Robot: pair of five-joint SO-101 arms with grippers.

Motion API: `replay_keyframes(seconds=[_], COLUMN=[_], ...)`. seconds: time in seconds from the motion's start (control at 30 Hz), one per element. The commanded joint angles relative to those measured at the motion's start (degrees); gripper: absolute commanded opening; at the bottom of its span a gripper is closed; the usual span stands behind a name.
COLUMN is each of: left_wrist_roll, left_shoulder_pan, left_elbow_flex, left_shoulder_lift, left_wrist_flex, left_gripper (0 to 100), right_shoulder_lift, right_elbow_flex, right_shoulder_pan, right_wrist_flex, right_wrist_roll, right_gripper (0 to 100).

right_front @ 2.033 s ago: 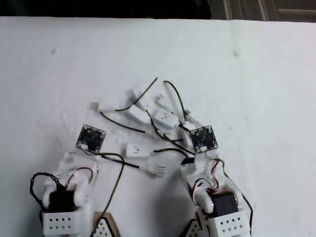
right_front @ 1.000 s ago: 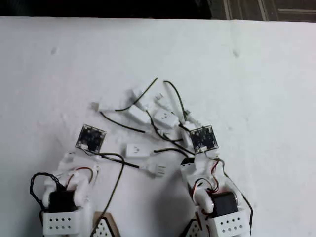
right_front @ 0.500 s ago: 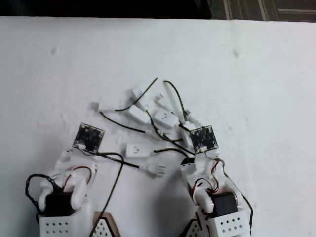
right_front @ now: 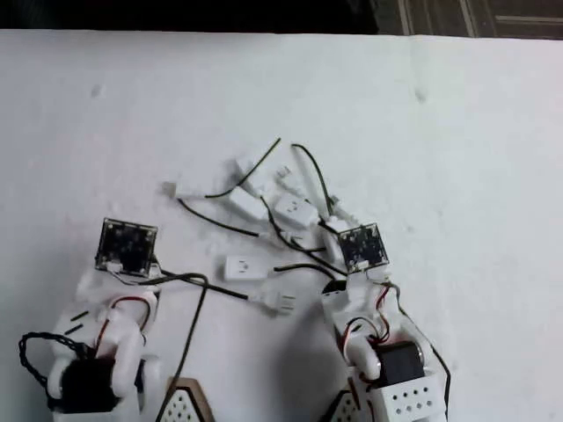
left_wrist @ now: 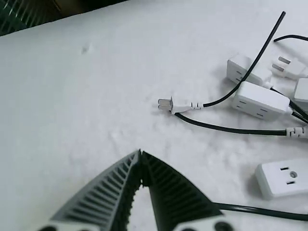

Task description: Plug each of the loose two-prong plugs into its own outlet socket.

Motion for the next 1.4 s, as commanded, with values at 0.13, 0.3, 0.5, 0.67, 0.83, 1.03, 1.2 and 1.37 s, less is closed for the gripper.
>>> replay_keyframes(seconds=[0.13, 0.3, 0.5, 0.67, 0.83, 1.03, 1.2, 1.37], left_wrist_roll=[0.8, 0.7, 0.7, 0.7, 0.7, 0.7, 0.7, 1.1], left_shoulder_pan=[0.0, 0.0, 0.0, 0.0, -1.1, -2.8, -2.8, -6.7], left_elbow_flex=[1.2, 3.3, 6.0, 6.1, 6.2, 6.2, 6.2, 5.8], left_shoulder_lift=[0.2, 0.2, 0.2, 0.2, 0.2, 0.2, 0.2, 0.2], left_wrist_flex=[-1.1, -2.9, -7.4, -7.3, -7.4, -7.5, -7.5, -8.4], left_gripper=[2, 2, 2, 2, 2, 2, 2, 2], right_shoulder_lift=[-0.5, -0.5, -0.4, -0.5, -0.5, -0.5, 0.0, 0.2], right_elbow_flex=[0.6, 0.6, 0.6, 0.3, -5.3, -11.2, -14.8, -20.5], right_shoulder_pan=[0.4, -0.1, -6.1, -8.4, -5.4, 4.4, 1.7, -4.4], right_wrist_flex=[0.5, 0.5, 0.5, 5.2, 5.6, 1.6, 1.2, 4.0], right_wrist_roll=[-0.1, 0.0, -0.1, -0.4, 0.1, 9.6, 25.1, 30.5], right_gripper=[1.8, 1.8, 1.8, 1.8, 1.8, 1.8, 1.8, 1.8])
